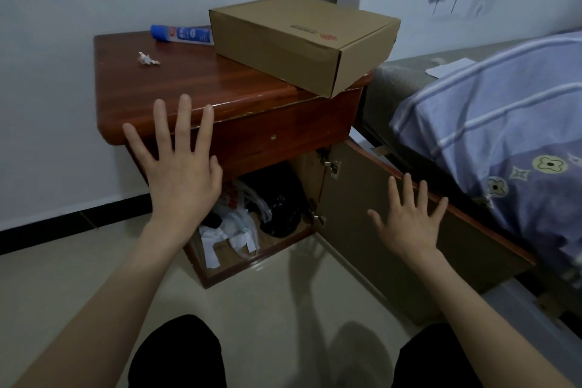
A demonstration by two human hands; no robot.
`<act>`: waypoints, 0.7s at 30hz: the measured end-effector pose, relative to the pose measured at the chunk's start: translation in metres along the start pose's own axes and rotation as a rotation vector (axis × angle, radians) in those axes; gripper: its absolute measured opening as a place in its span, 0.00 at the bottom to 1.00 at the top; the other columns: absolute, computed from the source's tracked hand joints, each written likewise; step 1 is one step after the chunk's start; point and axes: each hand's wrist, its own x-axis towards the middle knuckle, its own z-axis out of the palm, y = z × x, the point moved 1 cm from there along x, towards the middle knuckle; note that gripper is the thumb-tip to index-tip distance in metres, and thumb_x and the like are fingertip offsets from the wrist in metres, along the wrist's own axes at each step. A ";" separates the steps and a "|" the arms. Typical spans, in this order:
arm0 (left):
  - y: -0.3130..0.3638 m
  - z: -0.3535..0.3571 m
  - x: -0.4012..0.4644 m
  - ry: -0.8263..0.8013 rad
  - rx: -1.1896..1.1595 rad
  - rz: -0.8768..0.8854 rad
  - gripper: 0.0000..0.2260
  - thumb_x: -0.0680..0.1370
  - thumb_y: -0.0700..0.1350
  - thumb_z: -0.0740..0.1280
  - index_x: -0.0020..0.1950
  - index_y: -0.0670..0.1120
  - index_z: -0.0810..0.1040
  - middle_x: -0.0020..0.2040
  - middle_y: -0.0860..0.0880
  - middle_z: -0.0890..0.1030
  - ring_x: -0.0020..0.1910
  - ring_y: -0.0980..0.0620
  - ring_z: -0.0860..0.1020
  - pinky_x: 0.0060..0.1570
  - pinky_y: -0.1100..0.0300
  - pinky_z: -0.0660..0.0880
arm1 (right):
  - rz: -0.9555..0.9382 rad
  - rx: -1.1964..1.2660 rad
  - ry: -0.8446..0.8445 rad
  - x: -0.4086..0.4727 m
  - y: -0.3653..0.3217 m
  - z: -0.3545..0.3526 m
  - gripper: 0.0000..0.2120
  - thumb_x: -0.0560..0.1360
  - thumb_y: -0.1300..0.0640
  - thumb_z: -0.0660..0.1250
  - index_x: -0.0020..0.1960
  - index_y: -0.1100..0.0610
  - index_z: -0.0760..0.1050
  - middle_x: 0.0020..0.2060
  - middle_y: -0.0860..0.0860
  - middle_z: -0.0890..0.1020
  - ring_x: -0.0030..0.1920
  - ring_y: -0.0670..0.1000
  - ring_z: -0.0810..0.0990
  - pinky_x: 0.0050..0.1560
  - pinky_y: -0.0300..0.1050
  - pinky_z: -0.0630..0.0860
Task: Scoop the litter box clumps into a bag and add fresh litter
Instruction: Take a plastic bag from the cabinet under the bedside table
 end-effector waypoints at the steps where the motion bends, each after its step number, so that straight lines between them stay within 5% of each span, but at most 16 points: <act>1: 0.000 0.000 -0.001 -0.005 -0.002 0.001 0.30 0.75 0.44 0.63 0.75 0.47 0.55 0.76 0.41 0.52 0.75 0.37 0.48 0.66 0.33 0.38 | -0.026 0.028 0.009 -0.001 -0.005 0.000 0.36 0.76 0.35 0.48 0.77 0.50 0.39 0.77 0.54 0.43 0.76 0.58 0.39 0.71 0.66 0.41; 11: 0.005 0.022 -0.037 -0.041 -0.041 0.117 0.26 0.77 0.49 0.56 0.75 0.49 0.57 0.76 0.42 0.55 0.75 0.39 0.48 0.70 0.38 0.45 | -0.412 0.270 0.052 -0.001 -0.092 0.001 0.32 0.78 0.39 0.50 0.77 0.49 0.47 0.77 0.50 0.51 0.77 0.53 0.47 0.74 0.57 0.45; 18: 0.002 0.122 -0.100 -0.283 -0.132 0.292 0.21 0.75 0.47 0.55 0.68 0.45 0.66 0.67 0.40 0.73 0.69 0.41 0.68 0.65 0.44 0.69 | -0.604 0.234 -0.129 0.015 -0.139 0.058 0.29 0.80 0.45 0.53 0.76 0.53 0.50 0.76 0.52 0.55 0.76 0.52 0.53 0.74 0.54 0.52; 21: 0.009 0.168 -0.122 -0.397 -0.133 0.309 0.21 0.73 0.45 0.55 0.63 0.43 0.75 0.62 0.41 0.77 0.64 0.41 0.73 0.61 0.45 0.71 | -0.615 0.245 -0.246 0.032 -0.155 0.102 0.28 0.80 0.48 0.55 0.76 0.55 0.52 0.74 0.53 0.59 0.73 0.55 0.59 0.70 0.52 0.61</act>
